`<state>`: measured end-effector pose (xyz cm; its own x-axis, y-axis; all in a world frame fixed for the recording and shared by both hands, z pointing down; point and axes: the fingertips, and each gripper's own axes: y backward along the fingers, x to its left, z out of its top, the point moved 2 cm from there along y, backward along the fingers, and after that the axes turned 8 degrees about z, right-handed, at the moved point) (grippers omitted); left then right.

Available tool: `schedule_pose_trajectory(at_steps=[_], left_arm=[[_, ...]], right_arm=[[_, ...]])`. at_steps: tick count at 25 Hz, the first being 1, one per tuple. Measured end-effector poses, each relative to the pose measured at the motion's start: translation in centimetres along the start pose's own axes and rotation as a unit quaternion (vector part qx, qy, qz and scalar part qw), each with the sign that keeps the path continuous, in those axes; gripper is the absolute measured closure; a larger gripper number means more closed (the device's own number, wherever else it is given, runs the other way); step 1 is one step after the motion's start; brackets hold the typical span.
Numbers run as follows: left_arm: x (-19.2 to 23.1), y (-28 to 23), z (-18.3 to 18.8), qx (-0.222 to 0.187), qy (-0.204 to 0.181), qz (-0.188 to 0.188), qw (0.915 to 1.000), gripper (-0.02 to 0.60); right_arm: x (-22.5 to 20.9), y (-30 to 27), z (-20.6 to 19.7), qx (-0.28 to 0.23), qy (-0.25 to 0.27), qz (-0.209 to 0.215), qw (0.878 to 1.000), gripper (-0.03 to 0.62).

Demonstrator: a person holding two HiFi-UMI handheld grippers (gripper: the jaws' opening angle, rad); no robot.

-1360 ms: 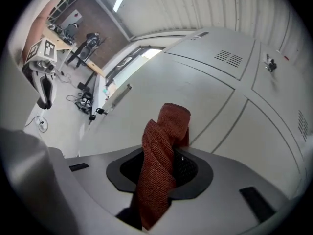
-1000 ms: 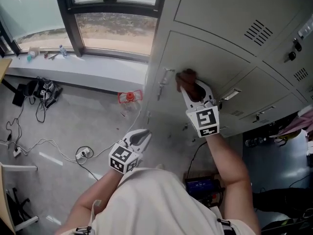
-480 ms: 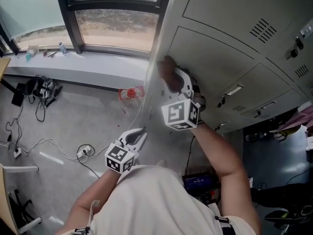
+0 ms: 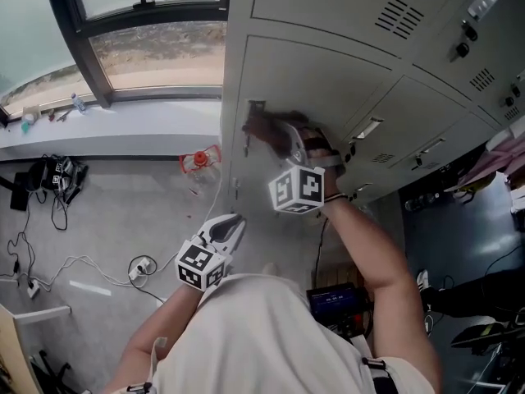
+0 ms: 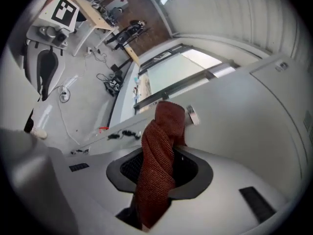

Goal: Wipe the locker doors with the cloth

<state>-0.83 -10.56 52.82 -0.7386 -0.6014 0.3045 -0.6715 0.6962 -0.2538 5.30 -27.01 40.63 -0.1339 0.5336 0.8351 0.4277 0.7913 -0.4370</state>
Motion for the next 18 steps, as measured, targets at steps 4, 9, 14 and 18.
schedule_pose_trajectory(at_steps=[4,9,14,18], left_arm=[[-0.1,-0.7,0.1,0.001,0.002,-0.001,1.0,0.54],[-1.0,-2.2,0.6,0.002,-0.007,-0.009,0.9999,0.54],[-2.3,-3.5,0.5,0.01,-0.016,-0.017,0.9997,0.54],[-2.9,-3.9,0.5,0.011,-0.02,-0.01,0.9997,0.54]], right_arm=[[-0.6,2.6,-6.5,0.027,-0.071,-0.01,0.997,0.473],[-3.5,7.0,-12.6,0.03,-0.169,-0.083,0.982,0.473],[-6.0,10.0,-13.2,0.008,-0.142,-0.159,0.977,0.473],[-0.7,5.9,-13.0,0.031,-0.104,-0.059,0.992,0.473]])
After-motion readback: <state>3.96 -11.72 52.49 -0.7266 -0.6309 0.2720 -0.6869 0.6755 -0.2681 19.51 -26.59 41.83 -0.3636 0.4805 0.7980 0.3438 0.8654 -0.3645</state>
